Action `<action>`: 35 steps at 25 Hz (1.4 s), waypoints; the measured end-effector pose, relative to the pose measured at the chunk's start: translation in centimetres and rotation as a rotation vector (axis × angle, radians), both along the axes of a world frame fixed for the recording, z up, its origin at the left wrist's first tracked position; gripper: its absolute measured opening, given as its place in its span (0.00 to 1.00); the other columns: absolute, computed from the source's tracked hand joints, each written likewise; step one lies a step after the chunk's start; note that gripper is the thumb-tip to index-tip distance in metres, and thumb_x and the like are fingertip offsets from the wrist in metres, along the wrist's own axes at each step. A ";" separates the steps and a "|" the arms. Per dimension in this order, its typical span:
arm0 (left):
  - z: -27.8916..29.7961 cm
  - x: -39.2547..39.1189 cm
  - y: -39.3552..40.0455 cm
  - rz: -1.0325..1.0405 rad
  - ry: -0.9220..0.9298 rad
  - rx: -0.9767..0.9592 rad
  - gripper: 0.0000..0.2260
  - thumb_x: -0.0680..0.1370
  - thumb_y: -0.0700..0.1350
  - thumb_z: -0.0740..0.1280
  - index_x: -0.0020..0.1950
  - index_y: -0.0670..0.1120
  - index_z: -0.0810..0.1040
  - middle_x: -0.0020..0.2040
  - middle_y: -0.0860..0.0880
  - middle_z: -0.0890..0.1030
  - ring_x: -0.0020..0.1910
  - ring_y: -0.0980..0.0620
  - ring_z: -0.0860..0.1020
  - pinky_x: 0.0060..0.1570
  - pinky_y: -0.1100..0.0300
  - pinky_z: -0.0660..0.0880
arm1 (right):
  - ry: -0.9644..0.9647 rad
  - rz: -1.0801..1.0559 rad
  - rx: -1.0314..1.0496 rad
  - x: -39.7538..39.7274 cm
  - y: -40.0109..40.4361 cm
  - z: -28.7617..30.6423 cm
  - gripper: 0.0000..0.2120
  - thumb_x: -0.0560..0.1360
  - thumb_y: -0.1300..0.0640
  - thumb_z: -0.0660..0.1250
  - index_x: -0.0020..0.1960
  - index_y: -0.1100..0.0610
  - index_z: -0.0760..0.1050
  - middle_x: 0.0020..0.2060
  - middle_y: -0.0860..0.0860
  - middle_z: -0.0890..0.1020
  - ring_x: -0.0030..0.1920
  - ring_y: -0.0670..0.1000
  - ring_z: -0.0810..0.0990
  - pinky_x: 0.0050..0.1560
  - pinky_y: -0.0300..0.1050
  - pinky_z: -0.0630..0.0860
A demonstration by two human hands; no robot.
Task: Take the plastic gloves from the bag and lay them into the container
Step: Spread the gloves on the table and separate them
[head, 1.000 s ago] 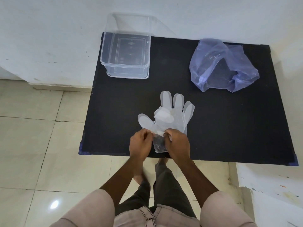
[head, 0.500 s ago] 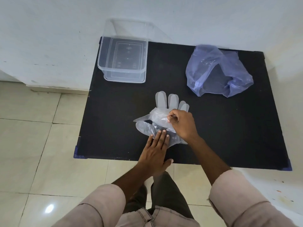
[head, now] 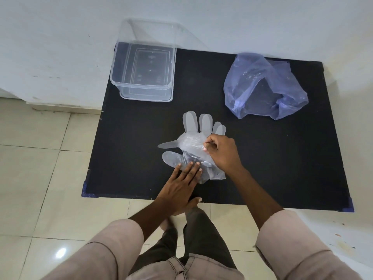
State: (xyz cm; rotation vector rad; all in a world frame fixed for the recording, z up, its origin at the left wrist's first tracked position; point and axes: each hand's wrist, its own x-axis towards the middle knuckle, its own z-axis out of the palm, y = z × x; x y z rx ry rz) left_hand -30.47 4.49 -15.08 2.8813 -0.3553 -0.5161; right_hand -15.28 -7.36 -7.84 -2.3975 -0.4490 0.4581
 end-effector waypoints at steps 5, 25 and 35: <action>0.0 -1.1 3.2 -0.087 -0.034 -0.006 0.36 0.79 0.66 0.50 0.79 0.44 0.51 0.79 0.42 0.54 0.78 0.41 0.52 0.74 0.39 0.48 | 0.001 0.016 0.036 -0.7 -0.1 -0.5 0.05 0.75 0.60 0.67 0.41 0.58 0.79 0.36 0.51 0.84 0.37 0.48 0.82 0.43 0.49 0.80; 1.5 0.2 -1.8 0.060 -0.076 -0.087 0.34 0.78 0.61 0.56 0.79 0.47 0.52 0.80 0.46 0.54 0.79 0.44 0.49 0.73 0.44 0.39 | -0.004 0.006 -0.042 0.1 -1.2 -0.5 0.05 0.76 0.59 0.66 0.44 0.57 0.79 0.40 0.51 0.84 0.39 0.50 0.82 0.46 0.52 0.81; 0.8 0.5 -2.0 -0.015 0.050 -0.050 0.36 0.79 0.62 0.55 0.80 0.49 0.44 0.81 0.46 0.45 0.79 0.44 0.41 0.75 0.41 0.39 | -0.095 0.169 -0.176 2.6 -0.6 0.2 0.05 0.77 0.59 0.64 0.47 0.58 0.79 0.43 0.54 0.84 0.41 0.53 0.82 0.45 0.50 0.80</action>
